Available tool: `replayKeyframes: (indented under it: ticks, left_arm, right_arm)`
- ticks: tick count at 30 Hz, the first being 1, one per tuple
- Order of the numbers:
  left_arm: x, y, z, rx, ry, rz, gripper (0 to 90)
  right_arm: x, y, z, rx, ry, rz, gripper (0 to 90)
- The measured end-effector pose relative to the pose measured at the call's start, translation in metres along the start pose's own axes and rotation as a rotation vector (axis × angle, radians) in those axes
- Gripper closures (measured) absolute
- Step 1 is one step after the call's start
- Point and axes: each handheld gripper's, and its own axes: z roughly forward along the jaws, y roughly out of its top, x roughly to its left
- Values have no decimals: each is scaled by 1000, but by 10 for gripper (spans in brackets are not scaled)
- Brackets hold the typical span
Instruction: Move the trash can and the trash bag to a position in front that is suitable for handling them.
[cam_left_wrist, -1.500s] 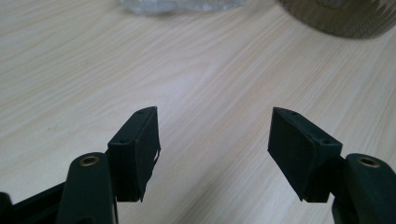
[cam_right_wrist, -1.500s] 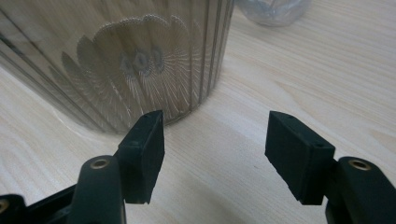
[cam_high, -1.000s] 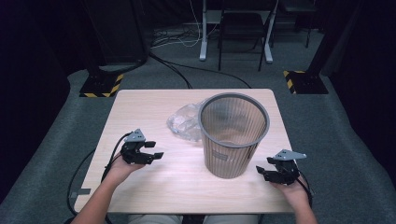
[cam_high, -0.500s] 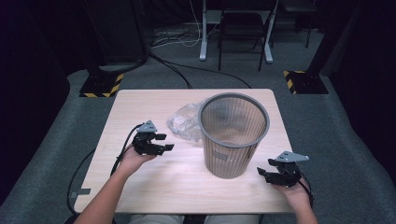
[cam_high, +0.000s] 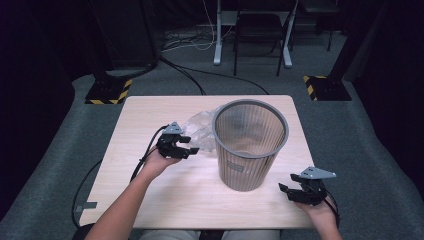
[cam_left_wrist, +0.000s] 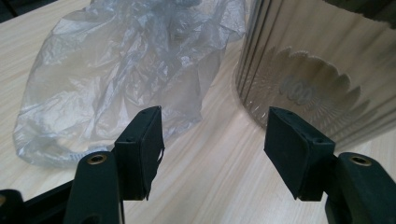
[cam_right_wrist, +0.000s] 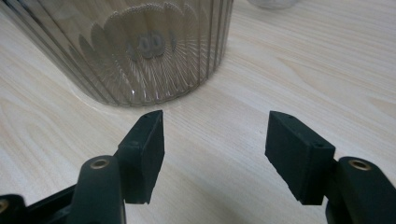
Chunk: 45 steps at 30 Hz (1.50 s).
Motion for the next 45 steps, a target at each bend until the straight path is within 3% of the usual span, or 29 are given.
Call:
replayKeyframes:
  ticks: [9, 16, 24, 26, 27, 30, 31, 35, 41, 45]
  left_arm:
    - [3, 11, 29, 11, -13, -3, 365]
    - [6, 18, 52, 38, 23, 26, 351]
    - [14, 19, 68, 49, 32, -1, 369]
    - [14, 19, 70, 58, 34, 7, 419]
    - [13, 19, 71, 67, 50, 25, 495]
    - [12, 19, 73, 87, 43, 36, 730]
    - [11, 19, 73, 96, 49, 46, 730]
    - [8, 17, 70, 119, 30, 64, 866]
    - [7, 11, 58, 133, 29, 66, 883]
    - [5, 6, 43, 143, 17, 91, 882]
  right_arm:
    - [0, -11, -11, 0, -22, 24, 364]
    - [1, -20, -22, -3, -47, 29, 365]
    - [3, -26, -30, -6, -66, 33, 366]
    - [3, -27, -33, -17, -69, 28, 368]
    - [4, -28, -34, -21, -72, 27, 368]
    - [5, -31, -39, -31, -83, 18, 373]
    - [5, -31, -39, -31, -83, 18, 373]
    - [4, -32, -42, -37, -89, 19, 378]
    - [4, -31, -40, -33, -79, 13, 378]
    - [3, -30, -37, -26, -73, 14, 378]
